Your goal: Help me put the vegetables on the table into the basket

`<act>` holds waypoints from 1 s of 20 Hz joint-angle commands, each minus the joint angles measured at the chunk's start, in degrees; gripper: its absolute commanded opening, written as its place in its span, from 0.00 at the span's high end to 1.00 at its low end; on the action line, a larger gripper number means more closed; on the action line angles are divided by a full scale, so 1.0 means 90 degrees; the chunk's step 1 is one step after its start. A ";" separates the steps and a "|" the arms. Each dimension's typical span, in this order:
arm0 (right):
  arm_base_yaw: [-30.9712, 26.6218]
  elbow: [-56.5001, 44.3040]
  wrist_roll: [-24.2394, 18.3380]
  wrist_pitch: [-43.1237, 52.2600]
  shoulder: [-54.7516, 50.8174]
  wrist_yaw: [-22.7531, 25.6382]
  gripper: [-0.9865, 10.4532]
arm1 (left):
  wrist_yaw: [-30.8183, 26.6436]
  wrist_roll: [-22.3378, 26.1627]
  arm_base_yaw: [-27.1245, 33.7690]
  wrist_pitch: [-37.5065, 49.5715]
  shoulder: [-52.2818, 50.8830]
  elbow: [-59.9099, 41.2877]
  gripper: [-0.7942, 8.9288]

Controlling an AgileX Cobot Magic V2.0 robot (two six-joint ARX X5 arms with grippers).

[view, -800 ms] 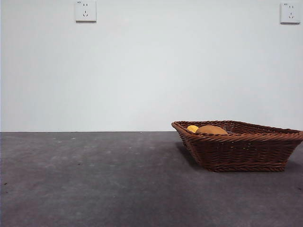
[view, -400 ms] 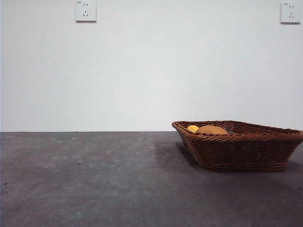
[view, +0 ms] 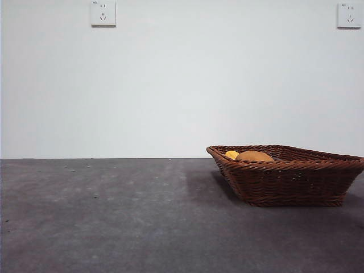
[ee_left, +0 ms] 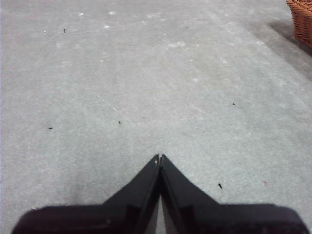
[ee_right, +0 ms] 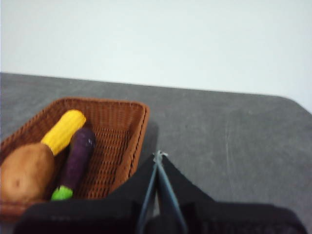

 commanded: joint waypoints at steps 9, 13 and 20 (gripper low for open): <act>-0.0005 -0.0376 -0.0044 -0.0784 -0.0279 0.0027 0.91 | -0.0015 -0.0061 0.0015 0.0119 0.0070 -0.0068 0.92; -0.0005 -0.0396 -0.0029 -0.0733 -0.0279 0.0024 0.91 | -0.0015 -0.0061 0.0015 0.0126 0.0083 -0.0068 0.92; -0.0005 -0.0508 -0.0041 -0.0430 -0.0279 0.0046 0.91 | -0.0015 -0.0061 0.0015 0.0126 0.0083 -0.0068 0.92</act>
